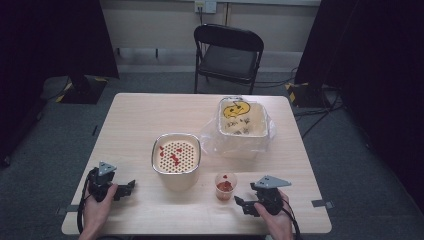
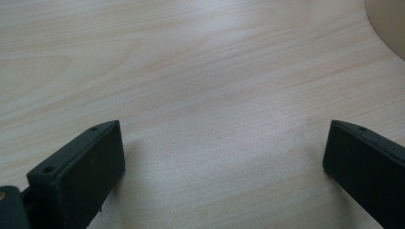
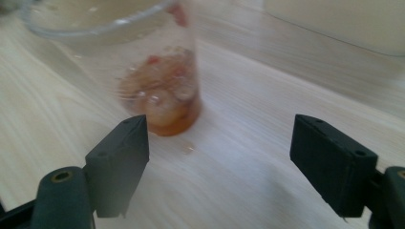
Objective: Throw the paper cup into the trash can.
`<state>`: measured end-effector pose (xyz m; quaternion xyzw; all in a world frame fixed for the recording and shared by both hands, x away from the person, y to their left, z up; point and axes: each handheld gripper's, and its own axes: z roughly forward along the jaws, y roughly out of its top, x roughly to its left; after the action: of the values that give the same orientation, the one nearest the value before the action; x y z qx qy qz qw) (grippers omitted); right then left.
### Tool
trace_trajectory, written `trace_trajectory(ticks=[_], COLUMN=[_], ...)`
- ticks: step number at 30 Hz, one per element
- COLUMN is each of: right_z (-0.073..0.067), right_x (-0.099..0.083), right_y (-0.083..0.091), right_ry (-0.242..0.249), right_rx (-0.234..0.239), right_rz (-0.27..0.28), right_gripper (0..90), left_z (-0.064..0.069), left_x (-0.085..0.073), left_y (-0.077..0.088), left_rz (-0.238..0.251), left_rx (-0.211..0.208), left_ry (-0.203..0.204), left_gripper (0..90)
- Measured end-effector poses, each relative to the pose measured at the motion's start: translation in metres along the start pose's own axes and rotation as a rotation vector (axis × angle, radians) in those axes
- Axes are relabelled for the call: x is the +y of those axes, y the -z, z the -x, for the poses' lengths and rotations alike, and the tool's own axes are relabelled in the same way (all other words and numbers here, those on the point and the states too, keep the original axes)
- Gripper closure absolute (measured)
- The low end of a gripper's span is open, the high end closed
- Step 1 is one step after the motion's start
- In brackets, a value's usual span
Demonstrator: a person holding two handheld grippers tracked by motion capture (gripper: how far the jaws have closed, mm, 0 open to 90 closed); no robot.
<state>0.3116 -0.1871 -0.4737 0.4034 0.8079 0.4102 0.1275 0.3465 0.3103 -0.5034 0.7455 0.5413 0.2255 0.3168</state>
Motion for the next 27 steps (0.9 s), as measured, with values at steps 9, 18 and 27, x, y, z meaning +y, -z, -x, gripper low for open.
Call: trace_trajectory(ticks=[9, 18, 27], right_z=[-0.018, -0.025, -0.026], right_x=[0.014, 0.029, 0.032], right_y=[-0.013, -0.031, -0.043], right_ry=[0.039, 0.053, 0.063], right_rx=[0.079, 0.103, 0.1], right_rz=[0.011, 0.022, 0.03], right_gripper=[19.9, 19.4, 25.6], left_z=[0.0, 0.0, 0.0], left_x=[0.0, 0.0, 0.0], left_y=[0.0, 0.0, 0.0], left_rz=[0.001, -0.001, 0.001], left_rx=[0.001, 0.0, 0.001], left_ry=[0.001, -0.001, 0.002], left_gripper=[0.0, 0.0, 0.0])
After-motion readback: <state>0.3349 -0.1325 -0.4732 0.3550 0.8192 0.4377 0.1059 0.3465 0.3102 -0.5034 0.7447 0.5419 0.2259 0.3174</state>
